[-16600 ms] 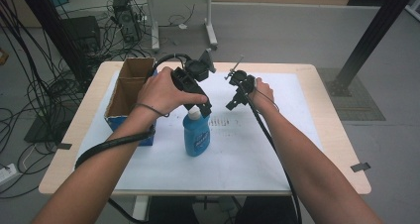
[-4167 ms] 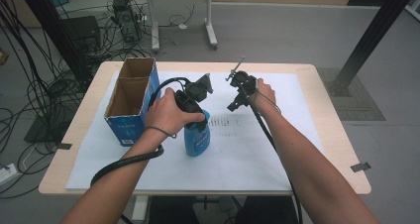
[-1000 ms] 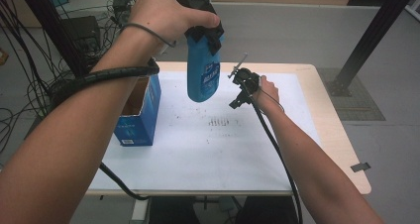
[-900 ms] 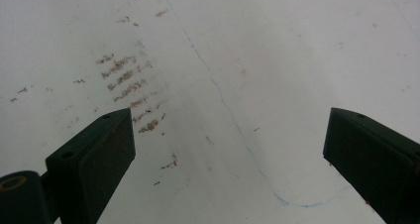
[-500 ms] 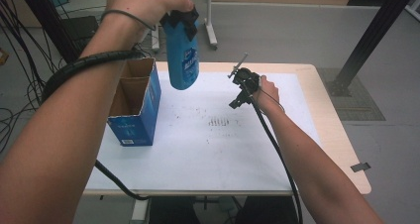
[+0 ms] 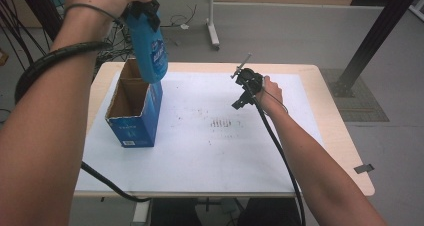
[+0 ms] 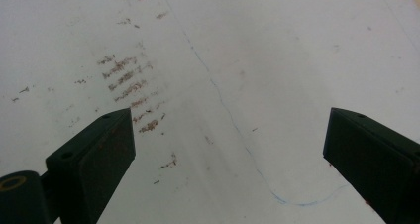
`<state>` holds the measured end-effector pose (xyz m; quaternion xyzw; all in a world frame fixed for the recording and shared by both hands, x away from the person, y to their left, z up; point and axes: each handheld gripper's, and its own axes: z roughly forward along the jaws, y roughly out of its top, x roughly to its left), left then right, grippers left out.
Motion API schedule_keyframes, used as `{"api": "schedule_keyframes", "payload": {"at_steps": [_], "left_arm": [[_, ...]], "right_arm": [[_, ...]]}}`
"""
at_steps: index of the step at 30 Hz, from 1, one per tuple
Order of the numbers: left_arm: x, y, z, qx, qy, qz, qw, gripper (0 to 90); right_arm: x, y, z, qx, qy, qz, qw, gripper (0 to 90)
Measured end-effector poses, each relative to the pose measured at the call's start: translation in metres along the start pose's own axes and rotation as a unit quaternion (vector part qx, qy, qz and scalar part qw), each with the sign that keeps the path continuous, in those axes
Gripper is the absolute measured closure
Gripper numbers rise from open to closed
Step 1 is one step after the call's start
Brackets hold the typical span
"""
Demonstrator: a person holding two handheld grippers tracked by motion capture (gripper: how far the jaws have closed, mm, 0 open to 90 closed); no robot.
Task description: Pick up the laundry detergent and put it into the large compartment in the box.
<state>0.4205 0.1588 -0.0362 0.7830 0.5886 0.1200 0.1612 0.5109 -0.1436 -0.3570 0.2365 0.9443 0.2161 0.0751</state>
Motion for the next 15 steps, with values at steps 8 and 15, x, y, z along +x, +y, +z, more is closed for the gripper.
{"api": "schedule_keyframes", "payload": {"at_steps": [8, 15], "left_arm": [[0.031, -0.008, -0.002, -0.006, 0.024, -0.049, 0.9985, 37.8], [0.050, -0.013, -0.004, -0.004, 0.037, -0.072, 0.9967, 37.8]], "right_arm": [[0.001, 0.000, -0.001, -0.002, -0.001, 0.000, 1.0000, 5.3], [0.000, -0.001, -0.004, -0.004, -0.004, 0.000, 1.0000, 5.3]]}}
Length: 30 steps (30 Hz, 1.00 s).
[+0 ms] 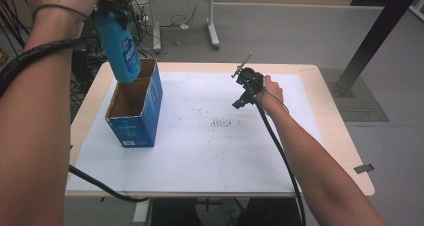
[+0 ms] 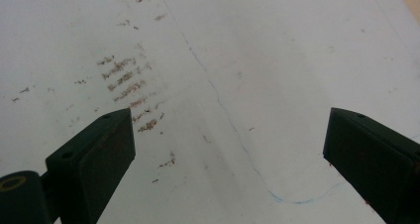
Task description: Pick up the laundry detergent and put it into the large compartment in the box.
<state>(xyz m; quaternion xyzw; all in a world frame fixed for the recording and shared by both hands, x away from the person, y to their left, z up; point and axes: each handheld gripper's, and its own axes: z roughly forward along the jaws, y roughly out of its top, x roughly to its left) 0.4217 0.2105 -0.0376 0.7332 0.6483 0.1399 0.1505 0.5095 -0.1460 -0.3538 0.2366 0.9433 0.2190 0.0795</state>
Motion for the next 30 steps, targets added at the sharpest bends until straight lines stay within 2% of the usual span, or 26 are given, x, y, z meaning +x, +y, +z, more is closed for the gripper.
{"api": "schedule_keyframes", "payload": {"at_steps": [10, 14, 18, 24, 30], "left_arm": [[0.009, -0.004, 0.010, -0.002, -0.005, -0.014, 0.9999, 37.8], [0.010, -0.006, 0.016, 0.003, 0.001, -0.011, 0.9999, 37.8], [0.010, -0.008, 0.026, 0.009, 0.007, -0.010, 0.9999, 37.8], [0.013, -0.012, 0.043, 0.019, 0.004, -0.013, 0.9997, 37.8], [0.012, -0.016, 0.059, 0.023, 0.001, -0.006, 0.9997, 37.8]], "right_arm": [[-0.001, -0.002, -0.002, 0.000, 0.000, 0.003, 1.0000, 5.3], [-0.001, -0.002, -0.002, 0.000, 0.000, 0.003, 1.0000, 5.3], [-0.002, -0.002, -0.002, 0.000, 0.000, 0.004, 1.0000, 5.3], [-0.002, -0.003, 0.000, 0.001, 0.001, 0.004, 1.0000, 5.3], [-0.002, -0.002, 0.000, 0.005, 0.001, 0.003, 1.0000, 5.3]]}}
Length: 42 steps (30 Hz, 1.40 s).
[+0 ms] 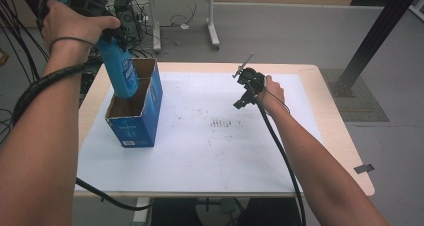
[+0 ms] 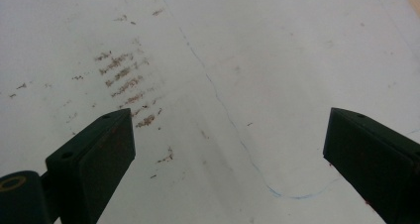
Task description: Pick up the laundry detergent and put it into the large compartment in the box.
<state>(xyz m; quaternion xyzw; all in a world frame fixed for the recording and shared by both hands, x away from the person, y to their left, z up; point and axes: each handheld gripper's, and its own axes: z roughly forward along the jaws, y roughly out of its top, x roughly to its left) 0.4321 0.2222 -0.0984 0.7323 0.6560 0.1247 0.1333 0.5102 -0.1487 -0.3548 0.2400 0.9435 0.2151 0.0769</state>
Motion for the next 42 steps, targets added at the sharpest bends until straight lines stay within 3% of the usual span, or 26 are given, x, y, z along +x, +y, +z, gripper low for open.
{"api": "schedule_keyframes", "payload": {"at_steps": [11, 20, 28, 42], "left_arm": [[-0.004, -0.004, 0.028, 0.002, 0.007, 0.000, 1.0000, 37.8], [-0.002, -0.010, 0.047, 0.020, 0.019, -0.002, 0.9996, 37.8], [0.004, -0.017, 0.061, 0.027, 0.006, -0.009, 0.9996, 37.8], [0.005, -0.026, 0.083, 0.036, 0.000, -0.008, 0.9993, 37.8]], "right_arm": [[0.000, 0.000, 0.001, 0.002, 0.000, -0.003, 1.0000, 5.3], [0.000, -0.001, 0.001, 0.003, -0.001, 0.001, 1.0000, 5.3], [0.001, 0.000, 0.003, 0.003, 0.002, 0.000, 1.0000, 5.3], [0.001, 0.000, 0.003, 0.001, 0.001, -0.001, 1.0000, 5.3]]}}
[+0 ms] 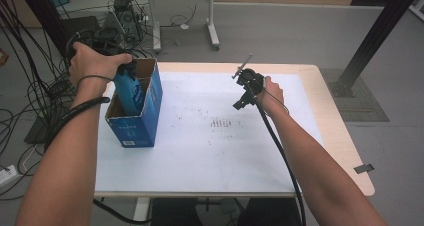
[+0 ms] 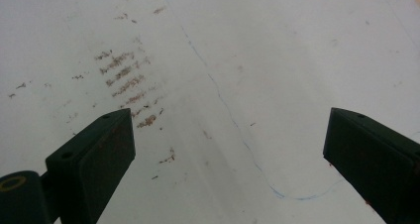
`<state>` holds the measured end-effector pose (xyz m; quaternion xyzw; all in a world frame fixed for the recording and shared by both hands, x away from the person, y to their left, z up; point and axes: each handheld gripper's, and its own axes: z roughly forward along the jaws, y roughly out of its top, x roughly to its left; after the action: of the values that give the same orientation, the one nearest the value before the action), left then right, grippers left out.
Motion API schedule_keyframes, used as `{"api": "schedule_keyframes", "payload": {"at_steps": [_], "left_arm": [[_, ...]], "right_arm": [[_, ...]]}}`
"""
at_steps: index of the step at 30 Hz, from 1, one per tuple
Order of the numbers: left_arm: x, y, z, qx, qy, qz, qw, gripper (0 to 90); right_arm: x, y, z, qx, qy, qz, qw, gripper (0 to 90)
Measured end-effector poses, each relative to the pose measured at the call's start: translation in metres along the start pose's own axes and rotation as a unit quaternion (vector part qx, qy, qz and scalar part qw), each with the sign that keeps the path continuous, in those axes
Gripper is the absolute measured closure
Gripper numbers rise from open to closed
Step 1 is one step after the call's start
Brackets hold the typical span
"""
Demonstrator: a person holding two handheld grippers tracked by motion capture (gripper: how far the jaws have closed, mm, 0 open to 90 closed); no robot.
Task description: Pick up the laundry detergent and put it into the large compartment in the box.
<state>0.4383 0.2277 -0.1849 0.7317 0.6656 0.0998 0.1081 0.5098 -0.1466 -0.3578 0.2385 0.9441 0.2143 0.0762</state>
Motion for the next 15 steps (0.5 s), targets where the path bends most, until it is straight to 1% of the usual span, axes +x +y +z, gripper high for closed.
{"api": "schedule_keyframes", "payload": {"at_steps": [8, 15], "left_arm": [[0.001, -0.004, 0.011, 0.003, 0.002, -0.004, 1.0000, 37.8], [0.000, -0.008, 0.020, 0.008, 0.001, -0.002, 1.0000, 37.8]], "right_arm": [[0.000, -0.001, 0.001, 0.000, 0.003, 0.000, 1.0000, 5.3], [0.001, -0.001, 0.002, 0.000, 0.003, 0.002, 1.0000, 5.3]]}}
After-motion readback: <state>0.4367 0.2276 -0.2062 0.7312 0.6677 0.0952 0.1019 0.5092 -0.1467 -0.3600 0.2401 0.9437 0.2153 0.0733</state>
